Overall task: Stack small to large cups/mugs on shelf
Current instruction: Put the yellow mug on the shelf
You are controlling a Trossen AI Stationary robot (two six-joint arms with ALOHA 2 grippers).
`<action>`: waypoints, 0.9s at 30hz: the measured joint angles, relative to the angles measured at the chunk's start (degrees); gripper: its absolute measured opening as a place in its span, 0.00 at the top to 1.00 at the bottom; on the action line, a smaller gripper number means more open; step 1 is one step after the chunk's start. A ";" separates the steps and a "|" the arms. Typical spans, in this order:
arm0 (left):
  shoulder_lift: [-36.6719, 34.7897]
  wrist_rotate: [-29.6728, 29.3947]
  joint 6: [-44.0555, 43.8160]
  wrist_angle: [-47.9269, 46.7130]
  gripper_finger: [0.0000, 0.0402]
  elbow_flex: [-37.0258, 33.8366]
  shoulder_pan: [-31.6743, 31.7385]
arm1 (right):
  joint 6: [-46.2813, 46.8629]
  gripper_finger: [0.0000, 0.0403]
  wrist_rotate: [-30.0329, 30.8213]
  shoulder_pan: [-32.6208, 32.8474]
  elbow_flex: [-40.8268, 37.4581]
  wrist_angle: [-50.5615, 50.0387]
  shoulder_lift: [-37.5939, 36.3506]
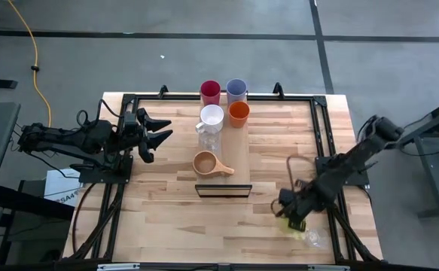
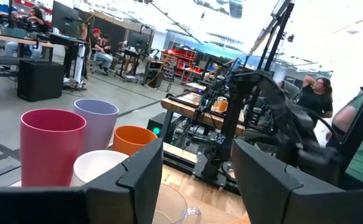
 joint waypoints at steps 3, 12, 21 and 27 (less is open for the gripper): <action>0.00 0.00 -0.11 0.00 0.55 0.00 -0.01 | -1.79 0.99 3.11 -3.07 0.00 -6.52 -7.11; 0.00 -0.02 -0.60 0.00 0.55 0.00 0.00 | -4.08 1.00 18.57 -13.08 -0.57 -15.97 -28.48; 0.00 1.52 -0.74 0.02 0.55 0.00 0.00 | -15.97 1.00 22.63 -24.18 -19.87 16.80 -47.20; 0.00 5.73 -0.78 0.15 0.55 0.00 0.00 | -24.49 1.00 19.54 -32.56 -26.55 43.82 -53.97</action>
